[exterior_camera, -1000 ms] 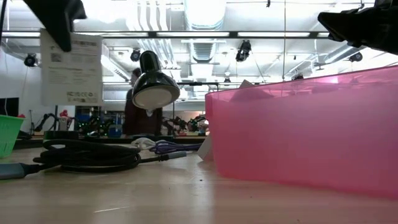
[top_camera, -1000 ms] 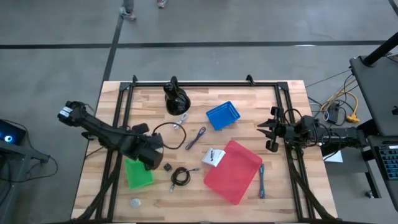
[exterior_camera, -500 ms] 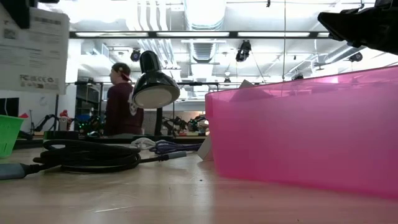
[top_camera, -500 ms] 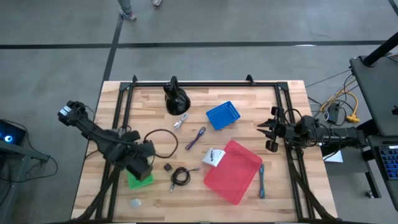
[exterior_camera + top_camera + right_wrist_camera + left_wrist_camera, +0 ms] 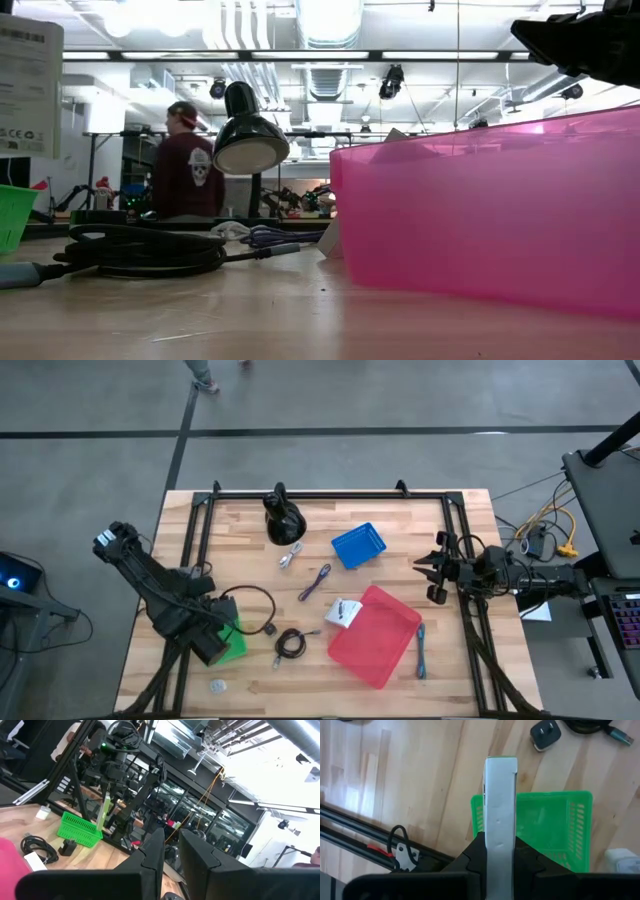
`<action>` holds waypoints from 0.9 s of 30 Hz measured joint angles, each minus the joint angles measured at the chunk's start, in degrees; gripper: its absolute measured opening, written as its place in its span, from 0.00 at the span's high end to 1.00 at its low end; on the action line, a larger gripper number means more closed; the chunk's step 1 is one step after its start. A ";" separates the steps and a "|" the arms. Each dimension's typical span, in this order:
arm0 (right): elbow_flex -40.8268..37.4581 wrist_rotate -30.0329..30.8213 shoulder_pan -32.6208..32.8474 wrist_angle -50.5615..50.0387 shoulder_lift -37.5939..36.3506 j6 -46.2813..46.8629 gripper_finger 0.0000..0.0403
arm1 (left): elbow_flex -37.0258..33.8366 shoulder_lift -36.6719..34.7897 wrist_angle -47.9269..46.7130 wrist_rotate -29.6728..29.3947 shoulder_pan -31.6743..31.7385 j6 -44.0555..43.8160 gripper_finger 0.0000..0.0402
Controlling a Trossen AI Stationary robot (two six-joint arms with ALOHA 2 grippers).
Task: Pick and place items into bin
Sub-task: Put the left white card reader box into the green bin
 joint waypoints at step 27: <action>0.00 0.00 -0.01 -0.19 0.00 0.15 0.88 | -5.54 0.02 -0.04 1.61 -4.65 -5.08 0.92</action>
